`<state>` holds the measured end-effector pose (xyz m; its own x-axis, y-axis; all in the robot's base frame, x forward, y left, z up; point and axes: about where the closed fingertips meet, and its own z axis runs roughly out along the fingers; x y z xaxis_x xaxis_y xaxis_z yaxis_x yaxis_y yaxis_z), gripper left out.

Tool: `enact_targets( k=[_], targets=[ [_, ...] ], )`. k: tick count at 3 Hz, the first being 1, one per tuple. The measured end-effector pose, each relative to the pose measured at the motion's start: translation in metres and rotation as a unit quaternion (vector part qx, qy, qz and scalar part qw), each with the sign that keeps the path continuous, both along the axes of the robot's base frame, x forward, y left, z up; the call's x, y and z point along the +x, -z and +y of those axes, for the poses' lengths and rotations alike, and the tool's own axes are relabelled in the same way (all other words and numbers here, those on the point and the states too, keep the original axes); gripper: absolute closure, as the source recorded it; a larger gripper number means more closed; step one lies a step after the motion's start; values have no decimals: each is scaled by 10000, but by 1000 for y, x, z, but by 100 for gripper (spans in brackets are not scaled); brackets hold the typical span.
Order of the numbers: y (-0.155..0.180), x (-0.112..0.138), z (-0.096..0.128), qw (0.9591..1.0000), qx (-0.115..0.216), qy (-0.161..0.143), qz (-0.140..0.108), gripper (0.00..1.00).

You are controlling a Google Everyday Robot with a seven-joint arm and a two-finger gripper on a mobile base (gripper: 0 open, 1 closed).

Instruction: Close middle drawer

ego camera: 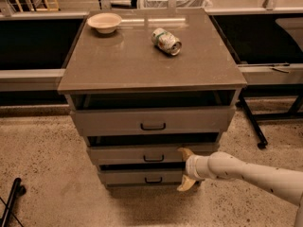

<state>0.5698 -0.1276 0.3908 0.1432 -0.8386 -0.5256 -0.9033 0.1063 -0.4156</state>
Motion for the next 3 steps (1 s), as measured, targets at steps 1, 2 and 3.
enact_targets(
  k=[1,2,3],
  targets=[
    [4,-8,1,9999,74,-67,-11,0],
    [4,-36,4,9990,333,-290,48,0],
    [-4,-64,8,9980,438,-447,115,0]
  ],
)
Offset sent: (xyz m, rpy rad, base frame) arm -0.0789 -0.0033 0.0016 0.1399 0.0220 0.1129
